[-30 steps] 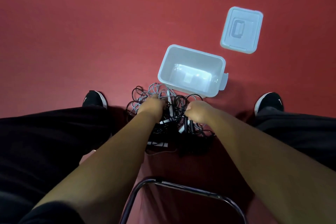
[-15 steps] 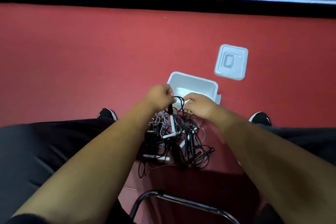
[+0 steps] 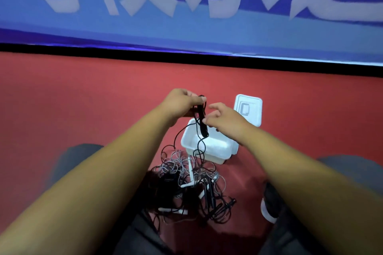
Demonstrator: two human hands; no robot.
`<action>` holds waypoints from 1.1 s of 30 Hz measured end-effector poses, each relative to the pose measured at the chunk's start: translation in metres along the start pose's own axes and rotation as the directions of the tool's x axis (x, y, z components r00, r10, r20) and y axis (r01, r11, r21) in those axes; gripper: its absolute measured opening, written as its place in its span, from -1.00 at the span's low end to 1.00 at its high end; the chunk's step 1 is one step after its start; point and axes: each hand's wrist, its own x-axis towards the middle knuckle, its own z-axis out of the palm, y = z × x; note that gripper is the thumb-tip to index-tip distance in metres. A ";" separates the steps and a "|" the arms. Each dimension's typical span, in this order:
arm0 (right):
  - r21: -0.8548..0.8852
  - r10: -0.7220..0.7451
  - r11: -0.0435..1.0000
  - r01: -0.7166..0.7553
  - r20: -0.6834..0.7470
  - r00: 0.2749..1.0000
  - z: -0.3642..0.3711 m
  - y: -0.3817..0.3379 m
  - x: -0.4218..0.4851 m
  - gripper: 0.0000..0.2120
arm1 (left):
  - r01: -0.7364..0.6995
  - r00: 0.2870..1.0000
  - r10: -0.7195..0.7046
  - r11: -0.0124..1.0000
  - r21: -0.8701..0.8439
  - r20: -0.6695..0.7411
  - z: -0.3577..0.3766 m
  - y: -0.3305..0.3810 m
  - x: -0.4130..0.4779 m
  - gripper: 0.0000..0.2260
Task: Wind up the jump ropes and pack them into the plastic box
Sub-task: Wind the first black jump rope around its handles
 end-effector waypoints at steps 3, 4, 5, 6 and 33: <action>0.053 -0.019 0.998 0.021 -0.039 0.999 0.007 -0.004 -0.009 -0.63 | 0.029 0.999 -0.027 0.996 -0.082 0.023 0.003 0.003 0.000 -0.77; 0.064 -0.027 0.997 0.031 -0.066 0.997 0.009 -0.002 -0.009 -0.72 | 0.045 0.999 -0.043 0.994 -0.095 0.028 0.003 0.002 0.000 -0.75; 0.067 -0.038 0.997 0.044 -0.088 0.995 0.011 -0.001 -0.008 -0.78 | 0.063 0.998 -0.061 0.992 -0.107 0.022 0.003 0.000 0.000 -0.72; 0.065 -0.042 0.997 0.049 -0.100 0.994 0.013 0.002 -0.006 -0.82 | 0.081 0.997 -0.081 0.990 -0.112 0.009 0.002 -0.003 0.000 -0.70; 0.162 -0.016 0.984 0.081 -0.367 0.930 -0.023 0.000 0.029 -0.93 | 0.167 0.966 -0.233 0.250 0.954 -0.108 -0.023 -0.068 0.031 -0.72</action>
